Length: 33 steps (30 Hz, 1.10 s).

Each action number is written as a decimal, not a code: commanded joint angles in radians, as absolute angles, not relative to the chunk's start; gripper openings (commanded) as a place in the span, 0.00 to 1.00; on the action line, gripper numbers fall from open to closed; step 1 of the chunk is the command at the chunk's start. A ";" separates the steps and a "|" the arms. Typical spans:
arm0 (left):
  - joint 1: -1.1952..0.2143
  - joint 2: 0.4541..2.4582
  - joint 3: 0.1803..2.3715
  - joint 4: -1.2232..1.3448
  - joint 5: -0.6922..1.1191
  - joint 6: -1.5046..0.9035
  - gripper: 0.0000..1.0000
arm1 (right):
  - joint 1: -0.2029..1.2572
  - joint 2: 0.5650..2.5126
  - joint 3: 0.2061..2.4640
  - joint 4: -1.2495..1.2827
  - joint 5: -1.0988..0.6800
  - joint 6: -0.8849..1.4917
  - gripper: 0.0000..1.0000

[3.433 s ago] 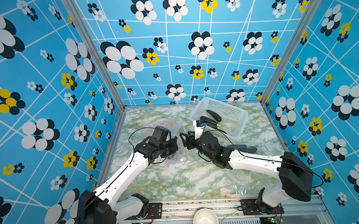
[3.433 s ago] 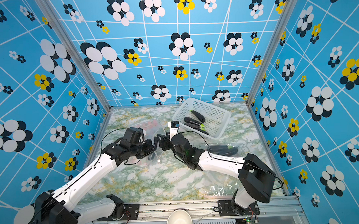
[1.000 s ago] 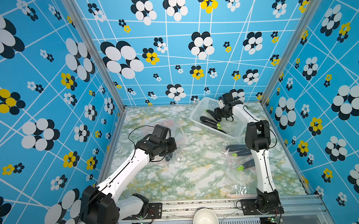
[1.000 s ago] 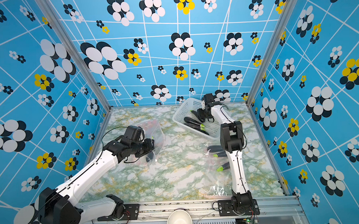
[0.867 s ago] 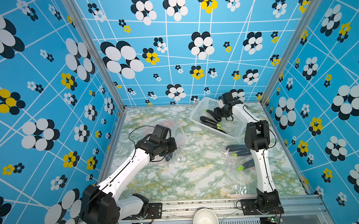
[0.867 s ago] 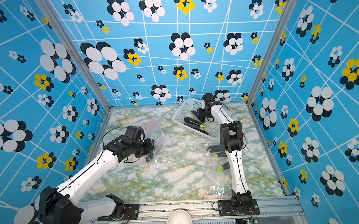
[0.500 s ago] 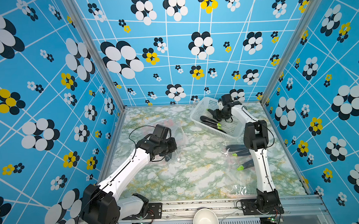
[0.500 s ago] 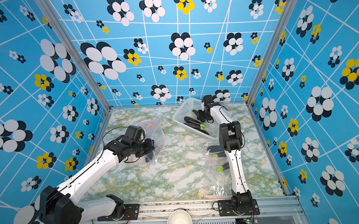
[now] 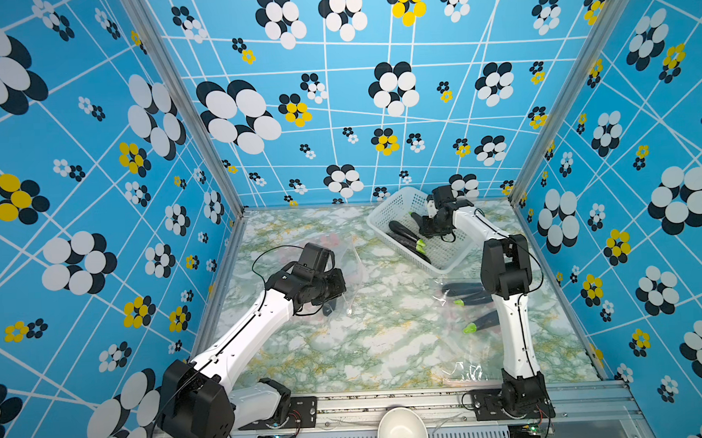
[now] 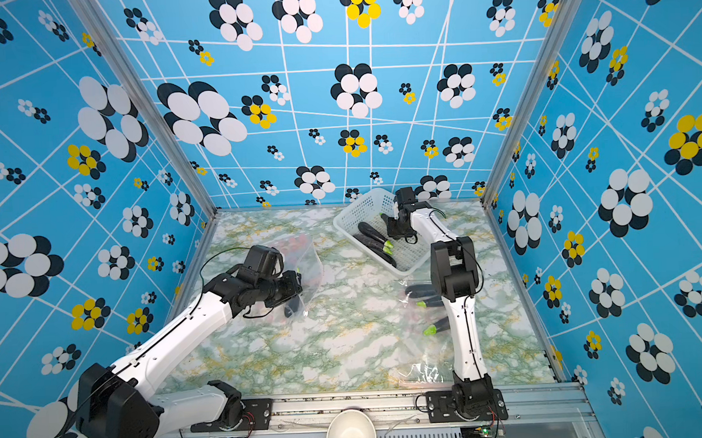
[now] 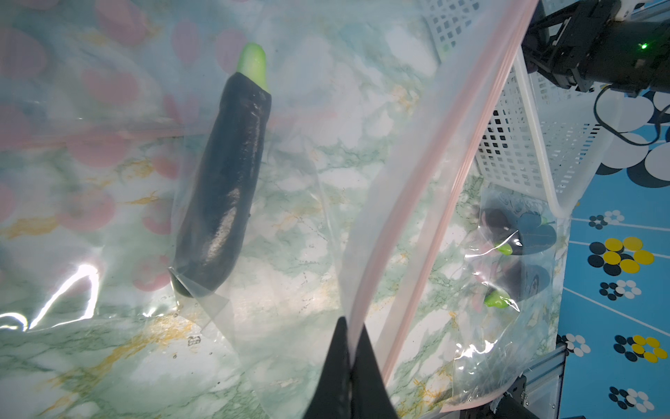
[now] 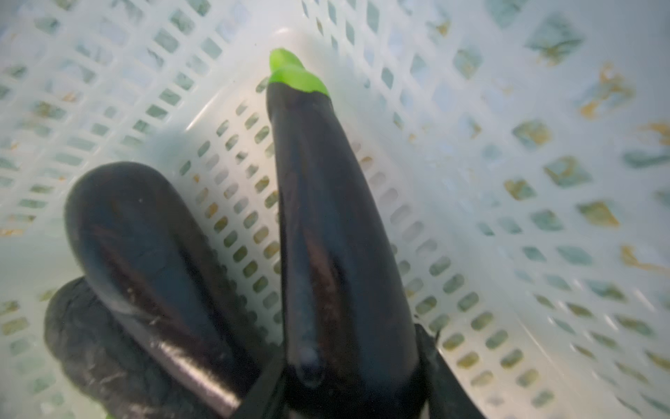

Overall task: Place the eggplant in a zip-top bag and seal the zipper
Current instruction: Pick up the eggplant from the basket.

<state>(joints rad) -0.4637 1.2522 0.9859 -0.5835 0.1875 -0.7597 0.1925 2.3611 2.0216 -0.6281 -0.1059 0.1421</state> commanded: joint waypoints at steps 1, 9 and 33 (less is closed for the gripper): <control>-0.457 1.260 1.028 -0.600 0.195 -0.761 0.00 | 0.195 2.225 1.957 -0.572 -0.090 0.137 0.36; -0.464 1.251 1.026 -0.582 0.212 -0.776 0.00 | 0.217 1.923 1.710 -0.459 -0.176 0.234 0.36; -0.485 1.249 1.000 -0.527 0.230 -0.801 0.00 | 0.803 1.443 1.079 0.159 -0.141 1.111 0.37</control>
